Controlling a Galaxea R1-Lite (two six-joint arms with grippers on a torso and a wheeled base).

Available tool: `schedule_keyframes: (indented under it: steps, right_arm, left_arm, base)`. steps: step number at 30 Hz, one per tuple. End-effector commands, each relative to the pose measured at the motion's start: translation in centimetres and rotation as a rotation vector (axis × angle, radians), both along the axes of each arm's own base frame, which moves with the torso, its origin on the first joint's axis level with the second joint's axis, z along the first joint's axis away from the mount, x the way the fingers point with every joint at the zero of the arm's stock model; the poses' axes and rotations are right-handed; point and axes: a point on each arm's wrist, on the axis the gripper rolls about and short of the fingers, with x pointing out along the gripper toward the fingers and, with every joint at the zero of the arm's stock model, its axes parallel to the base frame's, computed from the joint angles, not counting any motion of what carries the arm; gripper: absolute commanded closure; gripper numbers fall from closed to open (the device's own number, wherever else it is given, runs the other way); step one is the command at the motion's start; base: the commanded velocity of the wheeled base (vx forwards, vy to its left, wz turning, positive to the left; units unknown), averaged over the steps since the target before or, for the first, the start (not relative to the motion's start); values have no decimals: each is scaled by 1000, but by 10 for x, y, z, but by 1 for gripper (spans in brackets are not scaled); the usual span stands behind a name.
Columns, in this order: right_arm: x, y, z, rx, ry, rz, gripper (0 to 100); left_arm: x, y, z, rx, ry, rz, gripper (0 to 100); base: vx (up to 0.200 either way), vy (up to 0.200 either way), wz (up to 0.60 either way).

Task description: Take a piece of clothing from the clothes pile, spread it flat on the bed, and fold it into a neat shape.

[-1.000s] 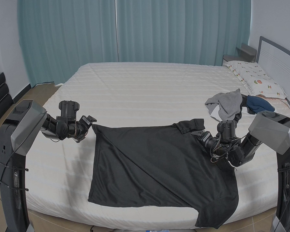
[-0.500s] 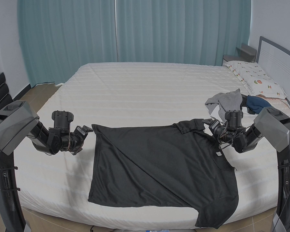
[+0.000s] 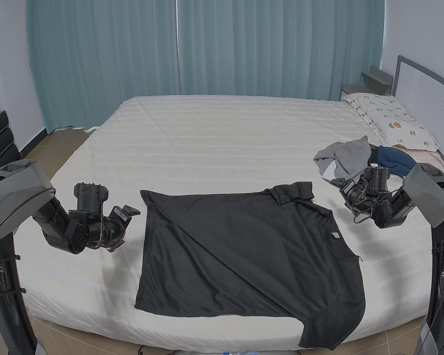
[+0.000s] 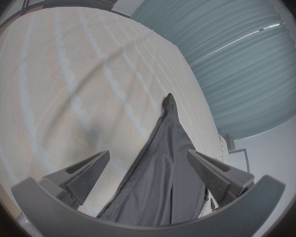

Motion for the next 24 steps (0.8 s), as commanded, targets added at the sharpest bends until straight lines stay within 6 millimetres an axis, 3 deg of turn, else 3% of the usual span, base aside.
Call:
schedule_keyframes:
  steps: [1,12,15,17,18,24]
  right_arm:
    - [-22,3,21,10,-15,44,0]
    - [-101,10,47,35,-23,148,0]
    - [-131,12,55,37,-19,156,0]
    - [-135,13,56,37,-16,158,0]
    - [-150,16,56,38,1,165,0]
    - [-178,18,61,47,-3,179,0]
  left_arm:
    - [-24,-8,0,4,7,-31,0]
    - [-70,-26,5,-9,-5,-109,0]
    - [-87,-29,7,-16,12,-119,0]
    - [-89,-28,8,-17,12,-118,0]
    - [-98,-26,9,-17,20,-116,0]
    - [-120,-25,17,-48,31,-97,0]
  base:
    - [0,0,0]
    - [0,0,0]
    - [0,0,0]
    - [0,0,0]
    - [-200,0,0]
    - [-200,0,0]
